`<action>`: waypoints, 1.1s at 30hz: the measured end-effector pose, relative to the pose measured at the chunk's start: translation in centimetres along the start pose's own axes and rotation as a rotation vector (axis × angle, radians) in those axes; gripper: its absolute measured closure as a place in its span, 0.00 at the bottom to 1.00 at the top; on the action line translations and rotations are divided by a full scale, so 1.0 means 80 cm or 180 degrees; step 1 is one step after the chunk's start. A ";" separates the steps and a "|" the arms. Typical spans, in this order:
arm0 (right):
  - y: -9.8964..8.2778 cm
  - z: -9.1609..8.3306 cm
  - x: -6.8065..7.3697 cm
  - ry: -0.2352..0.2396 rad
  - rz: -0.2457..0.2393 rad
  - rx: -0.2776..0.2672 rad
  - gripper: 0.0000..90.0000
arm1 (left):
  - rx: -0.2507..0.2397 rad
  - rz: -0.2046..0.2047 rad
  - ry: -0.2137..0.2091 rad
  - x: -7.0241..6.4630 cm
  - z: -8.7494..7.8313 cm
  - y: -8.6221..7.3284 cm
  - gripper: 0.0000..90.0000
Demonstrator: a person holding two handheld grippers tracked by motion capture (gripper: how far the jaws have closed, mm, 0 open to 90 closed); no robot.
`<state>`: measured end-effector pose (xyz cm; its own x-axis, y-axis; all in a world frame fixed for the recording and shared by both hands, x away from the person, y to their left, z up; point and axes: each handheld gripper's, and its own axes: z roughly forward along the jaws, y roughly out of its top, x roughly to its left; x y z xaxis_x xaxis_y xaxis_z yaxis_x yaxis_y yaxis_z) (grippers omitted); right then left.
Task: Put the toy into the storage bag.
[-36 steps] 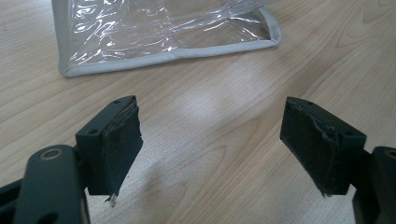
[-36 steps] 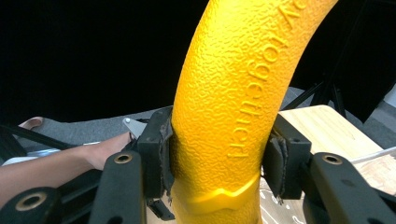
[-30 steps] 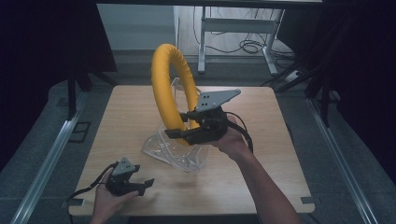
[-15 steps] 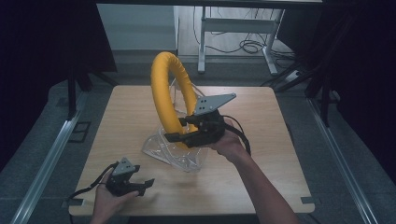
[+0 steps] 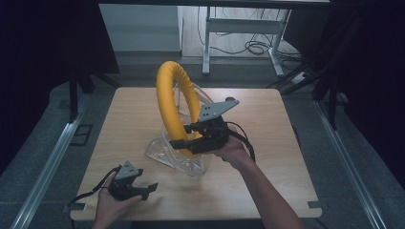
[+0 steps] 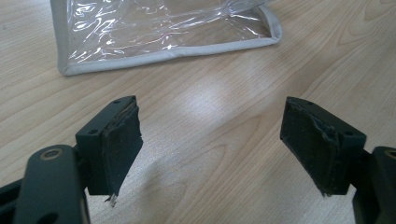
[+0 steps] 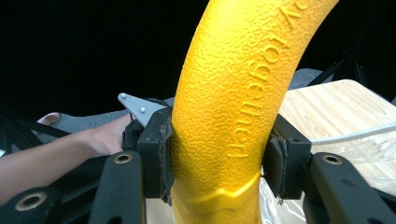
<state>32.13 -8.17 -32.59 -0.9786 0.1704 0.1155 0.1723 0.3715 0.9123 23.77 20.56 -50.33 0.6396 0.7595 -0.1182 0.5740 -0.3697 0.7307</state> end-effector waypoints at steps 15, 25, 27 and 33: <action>-0.026 0.010 -0.016 0.0018 0.0147 0.0062 0.56 | 0.0004 0.0010 -0.0005 0.000 0.001 0.000 0.23; -0.043 0.013 -0.024 0.0070 0.0232 0.0070 0.55 | 0.0002 0.0007 -0.0004 0.000 0.001 0.000 0.23; -0.047 0.013 -0.025 0.0048 0.0240 0.0099 0.55 | 0.0006 0.0008 -0.0003 0.000 0.001 0.000 0.23; -0.062 0.014 -0.037 -0.0010 0.0343 0.0141 0.54 | 0.0019 0.0021 -0.0003 0.000 0.001 0.000 0.23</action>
<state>34.28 -9.45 -37.89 -0.9538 0.2143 0.2106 0.2813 0.3909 0.8764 23.81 20.54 -50.40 0.6439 0.7566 -0.1139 0.5728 -0.3780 0.7274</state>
